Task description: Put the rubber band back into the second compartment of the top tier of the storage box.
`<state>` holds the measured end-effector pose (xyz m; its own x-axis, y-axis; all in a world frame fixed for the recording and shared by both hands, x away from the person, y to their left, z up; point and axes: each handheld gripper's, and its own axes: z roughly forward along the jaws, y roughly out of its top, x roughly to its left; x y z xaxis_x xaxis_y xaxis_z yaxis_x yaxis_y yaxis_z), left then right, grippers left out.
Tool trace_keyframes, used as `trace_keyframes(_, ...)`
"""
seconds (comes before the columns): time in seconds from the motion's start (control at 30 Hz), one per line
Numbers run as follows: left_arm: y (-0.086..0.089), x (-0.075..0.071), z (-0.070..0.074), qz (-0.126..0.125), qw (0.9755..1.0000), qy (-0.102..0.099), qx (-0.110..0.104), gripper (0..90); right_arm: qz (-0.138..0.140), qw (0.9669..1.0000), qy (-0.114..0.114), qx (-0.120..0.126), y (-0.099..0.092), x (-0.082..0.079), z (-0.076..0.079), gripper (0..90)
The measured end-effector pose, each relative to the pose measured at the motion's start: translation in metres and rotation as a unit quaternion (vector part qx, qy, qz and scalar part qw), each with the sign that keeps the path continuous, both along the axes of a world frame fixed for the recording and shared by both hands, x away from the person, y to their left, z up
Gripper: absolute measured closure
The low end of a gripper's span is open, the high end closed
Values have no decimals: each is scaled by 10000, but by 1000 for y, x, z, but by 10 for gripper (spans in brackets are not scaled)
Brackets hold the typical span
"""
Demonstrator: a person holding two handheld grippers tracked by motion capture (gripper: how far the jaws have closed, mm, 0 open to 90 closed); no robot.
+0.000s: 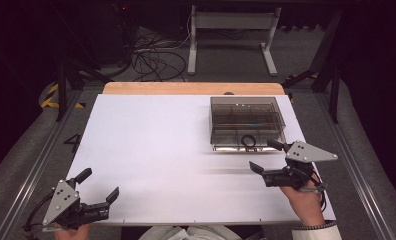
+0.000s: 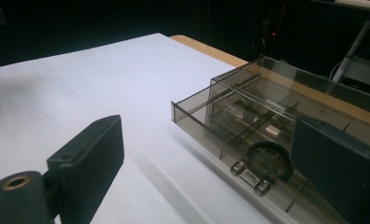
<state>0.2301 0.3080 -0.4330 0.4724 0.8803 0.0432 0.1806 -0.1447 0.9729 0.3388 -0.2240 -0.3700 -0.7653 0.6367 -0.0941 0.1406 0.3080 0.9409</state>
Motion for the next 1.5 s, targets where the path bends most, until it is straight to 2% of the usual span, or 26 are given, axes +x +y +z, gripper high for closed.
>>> trace_keyframes(0.23,0,1,0,-35,10000,18,19,21,22,10000,-45,-63,-4,-7,-12,86)
trace_keyframes(0.63,-3,1,-1,-88,9999,28,103,25,168,9997,87,139,-16,-13,-38,17)
trace_keyframes(1.03,-5,2,-2,-118,9999,49,111,26,327,9982,500,-41,-18,-15,-68,0)
trace_keyframes(1.3,-6,4,-4,-145,9998,78,141,26,247,9973,687,-70,-19,-15,-83,0)
trace_keyframes(1.37,-6,4,-5,-157,9997,85,169,26,220,9970,723,-186,-18,-15,-90,0)
trace_keyframes(1.5,-7,7,-7,-187,9995,111,236,26,239,9964,781,-240,-16,-13,-94,0)
